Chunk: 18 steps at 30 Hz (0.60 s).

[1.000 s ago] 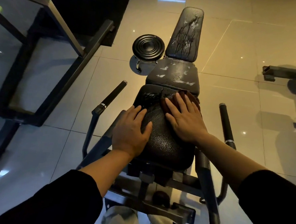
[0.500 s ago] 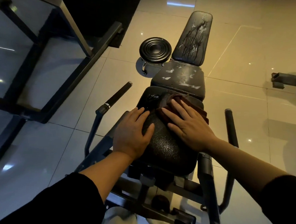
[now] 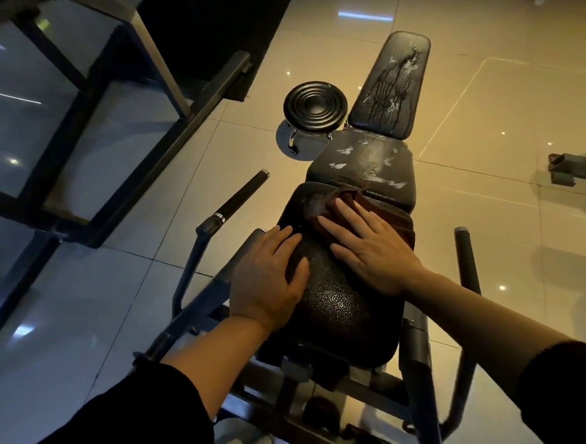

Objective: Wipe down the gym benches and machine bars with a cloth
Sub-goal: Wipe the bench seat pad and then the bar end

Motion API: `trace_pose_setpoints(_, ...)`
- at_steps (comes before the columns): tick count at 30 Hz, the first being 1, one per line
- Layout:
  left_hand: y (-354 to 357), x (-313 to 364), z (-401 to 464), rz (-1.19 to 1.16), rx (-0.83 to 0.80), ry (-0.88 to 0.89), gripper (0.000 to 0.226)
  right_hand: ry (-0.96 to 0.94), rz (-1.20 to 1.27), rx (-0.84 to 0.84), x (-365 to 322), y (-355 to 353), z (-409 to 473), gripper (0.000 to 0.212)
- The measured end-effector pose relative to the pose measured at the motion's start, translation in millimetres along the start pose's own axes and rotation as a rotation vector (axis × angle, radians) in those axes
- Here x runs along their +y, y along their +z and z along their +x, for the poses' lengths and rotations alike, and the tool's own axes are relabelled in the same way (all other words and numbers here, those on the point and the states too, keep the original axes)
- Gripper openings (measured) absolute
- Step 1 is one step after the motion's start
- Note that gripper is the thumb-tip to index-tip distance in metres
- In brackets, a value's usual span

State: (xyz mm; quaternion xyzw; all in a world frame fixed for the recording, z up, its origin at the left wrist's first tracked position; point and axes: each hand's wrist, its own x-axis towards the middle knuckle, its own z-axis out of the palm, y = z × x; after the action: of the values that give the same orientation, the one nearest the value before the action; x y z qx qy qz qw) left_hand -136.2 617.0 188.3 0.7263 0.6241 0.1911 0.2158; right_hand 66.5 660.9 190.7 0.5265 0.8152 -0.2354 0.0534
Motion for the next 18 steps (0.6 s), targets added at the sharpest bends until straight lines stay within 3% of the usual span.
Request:
trace_pose_setpoints(6,-0.1,0.4,-1.8,0.002,0.037,0.016,0.056,0.164,-0.029,0.017,-14.5,-9.3,66.0,0.055)
trace_pose_setpoints(13,1.4,-0.4,-3.3,-0.014,0.083,0.028,0.050,-0.088,0.020,0.018,-18.5,-3.7,23.8,0.053)
trace_pose_setpoints(18,4.8,-2.0,-2.9,0.005,0.113,0.028,0.047,0.046,0.008,0.008,-4.2,-8.1,41.4,0.052)
